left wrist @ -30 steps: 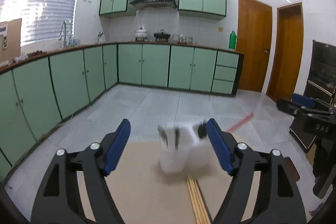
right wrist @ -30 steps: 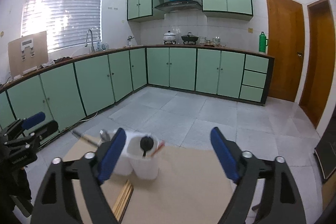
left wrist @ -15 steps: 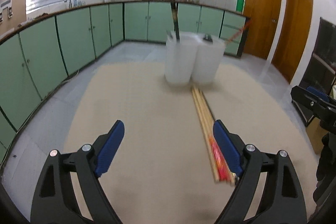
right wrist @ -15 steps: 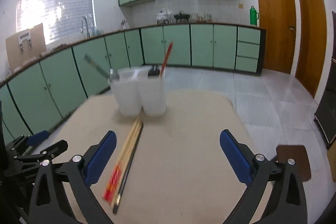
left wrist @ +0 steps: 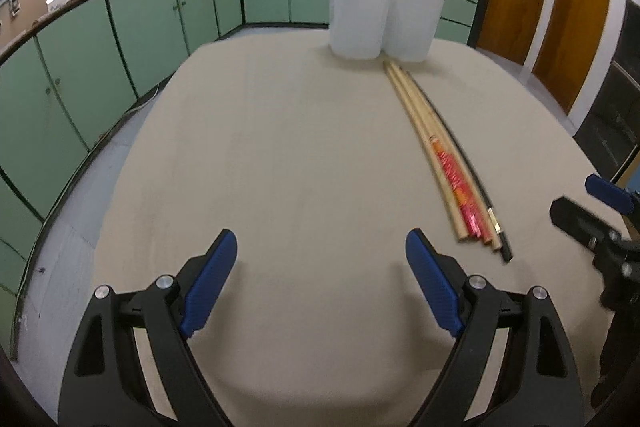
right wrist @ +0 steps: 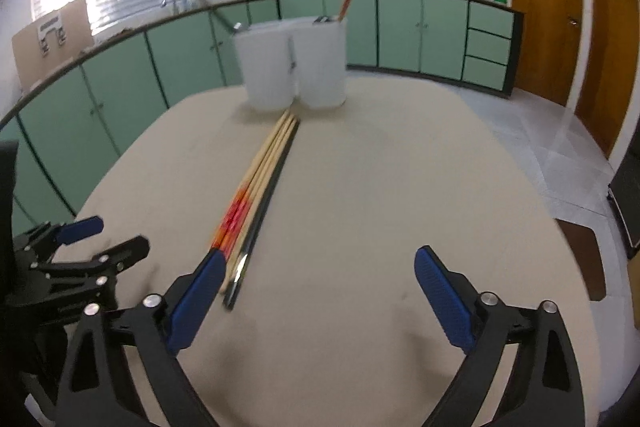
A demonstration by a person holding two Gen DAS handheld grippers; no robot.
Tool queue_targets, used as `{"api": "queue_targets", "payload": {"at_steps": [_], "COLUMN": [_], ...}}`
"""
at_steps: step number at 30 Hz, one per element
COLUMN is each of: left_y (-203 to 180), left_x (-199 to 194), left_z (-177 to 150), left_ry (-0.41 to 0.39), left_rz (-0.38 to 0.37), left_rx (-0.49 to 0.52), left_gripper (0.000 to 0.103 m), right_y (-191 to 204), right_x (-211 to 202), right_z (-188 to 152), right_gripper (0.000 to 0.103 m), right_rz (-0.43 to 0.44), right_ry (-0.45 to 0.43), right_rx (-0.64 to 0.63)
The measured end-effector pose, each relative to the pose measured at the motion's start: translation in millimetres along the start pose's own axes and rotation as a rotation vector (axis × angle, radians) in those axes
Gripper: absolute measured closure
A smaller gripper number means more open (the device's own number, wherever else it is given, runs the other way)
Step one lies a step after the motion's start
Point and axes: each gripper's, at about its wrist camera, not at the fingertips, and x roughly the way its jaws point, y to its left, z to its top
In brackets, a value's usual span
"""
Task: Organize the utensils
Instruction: 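Release the chopsticks into the holder and return both grippers to the mat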
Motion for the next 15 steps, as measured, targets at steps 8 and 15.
{"api": "queue_targets", "payload": {"at_steps": [8,15], "left_y": [5,5], "left_x": [-4,-2], "left_z": [-3,-1], "left_ry": [0.01,0.024], "left_rz": [0.016,0.011], "left_rx": [-0.007,-0.012], "left_gripper": [0.019,0.018], "right_y": [25,26], "right_x": [14,21], "right_z": [-9,-9], "right_gripper": [0.038,0.046], "right_rz": [0.03,-0.01], "right_ry": [0.086,0.122], "right_rx": [-0.071,-0.094]}}
